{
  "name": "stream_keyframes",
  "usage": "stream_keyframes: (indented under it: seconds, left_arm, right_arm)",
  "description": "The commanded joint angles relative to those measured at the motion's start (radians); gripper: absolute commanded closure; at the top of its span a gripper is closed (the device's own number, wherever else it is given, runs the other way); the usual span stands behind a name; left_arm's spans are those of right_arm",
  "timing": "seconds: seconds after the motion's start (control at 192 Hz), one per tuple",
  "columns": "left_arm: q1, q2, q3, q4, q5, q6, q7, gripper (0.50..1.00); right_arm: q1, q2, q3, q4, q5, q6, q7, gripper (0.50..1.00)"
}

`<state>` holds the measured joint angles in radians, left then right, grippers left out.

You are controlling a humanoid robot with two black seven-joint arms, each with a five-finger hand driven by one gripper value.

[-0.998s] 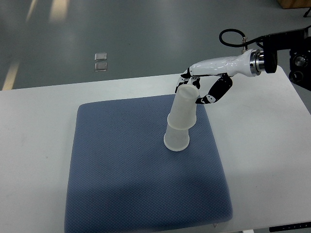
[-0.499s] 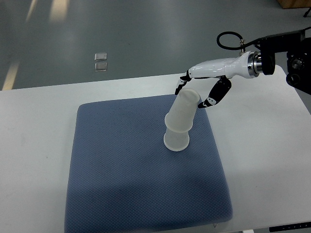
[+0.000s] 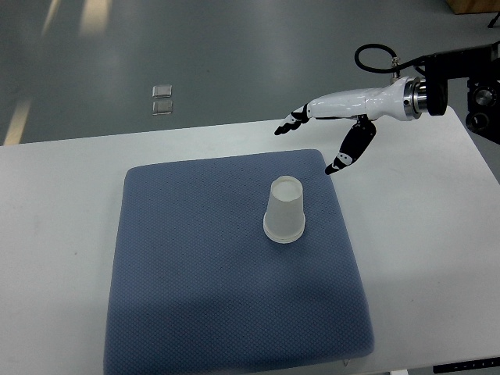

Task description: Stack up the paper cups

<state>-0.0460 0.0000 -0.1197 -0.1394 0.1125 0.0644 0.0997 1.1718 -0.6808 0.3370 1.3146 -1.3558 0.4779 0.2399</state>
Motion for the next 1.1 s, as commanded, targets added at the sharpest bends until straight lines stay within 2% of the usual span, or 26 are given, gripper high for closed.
stream_keyframes:
  seconds: [0.0, 0.042, 0.151, 0.338, 0.436, 0.66, 0.857, 0.925, 1.096]
  left_arm:
    - [0.000, 0.000, 0.000, 0.000, 0.001, 0.000, 0.000, 0.500]
    - [0.000, 0.000, 0.000, 0.000, 0.001, 0.000, 0.000, 0.500]
    - [0.000, 0.000, 0.000, 0.000, 0.001, 0.000, 0.000, 0.500]
    - [0.000, 0.000, 0.000, 0.000, 0.001, 0.000, 0.000, 0.500]
    - [0.000, 0.000, 0.000, 0.000, 0.000, 0.000, 0.000, 0.500]
    - [0.000, 0.000, 0.000, 0.000, 0.001, 0.000, 0.000, 0.500]
    - [0.000, 0.000, 0.000, 0.000, 0.001, 0.000, 0.000, 0.500]
    - [0.000, 0.000, 0.000, 0.000, 0.001, 0.000, 0.000, 0.500]
    - [0.000, 0.000, 0.000, 0.000, 0.001, 0.000, 0.000, 0.500]
  right_arm:
    - [-0.012, -0.008, 0.011, -0.046, 0.161, -0.048, -0.004, 0.621]
    - [-0.021, -0.008, 0.016, -0.061, 0.228, -0.081, -0.005, 0.621]
    - [-0.067, 0.006, 0.030, -0.101, 0.478, -0.225, -0.048, 0.624]
    - [-0.139, 0.079, 0.056, -0.144, 0.777, -0.522, -0.070, 0.626]
    - [-0.192, 0.129, 0.105, -0.179, 0.854, -0.613, -0.085, 0.626]
    - [-0.330, 0.265, 0.277, -0.258, 0.940, -0.711, -0.108, 0.626]
    - [-0.420, 0.342, 0.381, -0.288, 1.006, -0.729, -0.123, 0.619]
    - [-0.440, 0.366, 0.382, -0.287, 1.006, -0.728, -0.111, 0.579]
    - [-0.452, 0.389, 0.401, -0.299, 1.004, -0.725, -0.111, 0.576]
